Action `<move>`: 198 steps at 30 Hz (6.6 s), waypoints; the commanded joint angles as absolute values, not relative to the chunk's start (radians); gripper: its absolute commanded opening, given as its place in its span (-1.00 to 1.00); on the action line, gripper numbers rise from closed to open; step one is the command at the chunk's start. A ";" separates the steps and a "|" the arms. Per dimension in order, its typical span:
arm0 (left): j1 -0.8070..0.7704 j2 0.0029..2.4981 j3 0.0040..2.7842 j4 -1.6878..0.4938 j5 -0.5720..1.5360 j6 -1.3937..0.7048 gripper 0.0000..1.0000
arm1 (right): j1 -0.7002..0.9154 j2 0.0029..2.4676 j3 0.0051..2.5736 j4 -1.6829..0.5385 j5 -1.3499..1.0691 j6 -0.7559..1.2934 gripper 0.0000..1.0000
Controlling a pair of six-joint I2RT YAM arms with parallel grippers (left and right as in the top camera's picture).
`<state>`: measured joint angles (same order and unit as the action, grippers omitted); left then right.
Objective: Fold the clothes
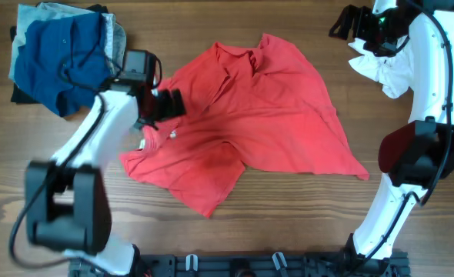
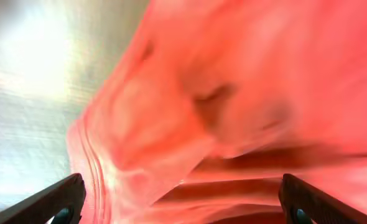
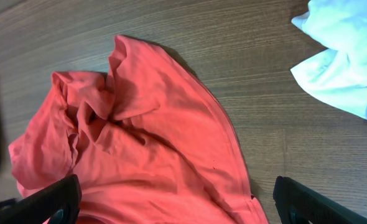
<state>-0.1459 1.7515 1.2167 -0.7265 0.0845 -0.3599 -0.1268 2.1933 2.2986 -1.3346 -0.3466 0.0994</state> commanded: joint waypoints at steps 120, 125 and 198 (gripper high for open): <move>-0.188 1.682 1.492 -0.642 -0.146 -0.196 0.99 | 0.236 2.615 2.296 -0.673 0.014 0.029 0.47; -0.188 1.682 1.492 -0.645 -0.146 -0.195 0.99 | 0.236 2.626 2.296 -0.667 0.027 0.026 0.25; -0.197 2.239 1.633 -0.211 0.154 0.128 0.29 | -0.064 2.298 2.296 -1.010 -0.286 0.052 0.64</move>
